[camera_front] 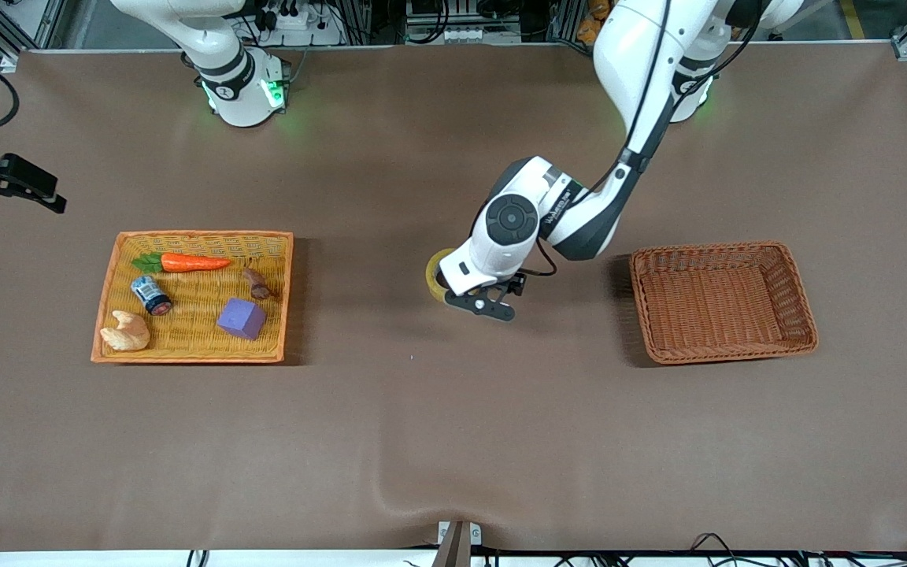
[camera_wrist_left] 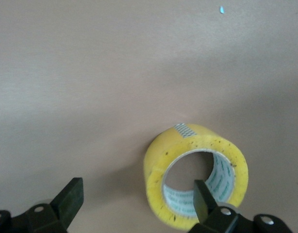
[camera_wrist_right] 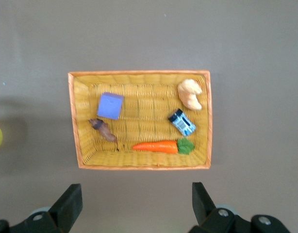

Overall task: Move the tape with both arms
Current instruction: 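Grasp the tape roll with the left gripper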

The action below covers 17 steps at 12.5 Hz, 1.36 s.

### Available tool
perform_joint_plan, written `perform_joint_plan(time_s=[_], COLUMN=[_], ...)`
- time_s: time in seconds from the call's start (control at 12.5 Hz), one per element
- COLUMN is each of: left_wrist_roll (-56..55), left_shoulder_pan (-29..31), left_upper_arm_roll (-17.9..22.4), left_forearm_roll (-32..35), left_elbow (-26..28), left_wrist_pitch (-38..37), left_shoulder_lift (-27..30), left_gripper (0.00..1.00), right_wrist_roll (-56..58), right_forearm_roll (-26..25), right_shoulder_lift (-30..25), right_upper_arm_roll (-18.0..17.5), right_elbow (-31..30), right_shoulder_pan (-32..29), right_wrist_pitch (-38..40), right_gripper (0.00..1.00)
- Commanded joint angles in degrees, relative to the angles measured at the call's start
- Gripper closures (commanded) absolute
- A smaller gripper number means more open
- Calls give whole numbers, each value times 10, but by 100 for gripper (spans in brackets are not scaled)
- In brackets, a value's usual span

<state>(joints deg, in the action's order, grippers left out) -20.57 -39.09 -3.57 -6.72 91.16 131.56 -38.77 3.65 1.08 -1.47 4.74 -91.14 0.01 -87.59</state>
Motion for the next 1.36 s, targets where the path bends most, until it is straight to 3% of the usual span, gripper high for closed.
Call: perform_joint_plan(time_s=[0.0,0.24,0.72,0.88,1.12,1.2,1.28], left_wrist_roll=[-2,2,-5,-7,2,2,4], left_shoulder_pan=[-5,-14,-13,-16,-13,-13,-13], left_upper_arm_roll=[-8,-9,-9,-9,-8,-8,-8], left_forearm_roll=[14,14,7,7,13,13,14], left_elbow=[94,146,62,50,49,49,48], left_wrist_pitch=[55,55,85,85,85,85,85], left_shoulder_lift=[40,78,3,-7,-15,-22,-25], left_gripper=[0,0,0,8,29,41,65], right_wrist_roll=[-3,-7,-8,-8,-5,-8,-8], right_forearm_roll=[-6,1,1,1,1,1,1], right_shoulder_lift=[9,9,10,10,11,11,12], right_upper_arm_roll=[-15,-15,-16,-16,-15,-16,-16], right_elbow=[16,21,22,24,28,28,28], right_shoulder_pan=[-19,-19,-12,-6,-6,-5,-3], right_wrist_pitch=[22,29,56,56,55,55,55], right_gripper=[0,0,0,0,0,0,0])
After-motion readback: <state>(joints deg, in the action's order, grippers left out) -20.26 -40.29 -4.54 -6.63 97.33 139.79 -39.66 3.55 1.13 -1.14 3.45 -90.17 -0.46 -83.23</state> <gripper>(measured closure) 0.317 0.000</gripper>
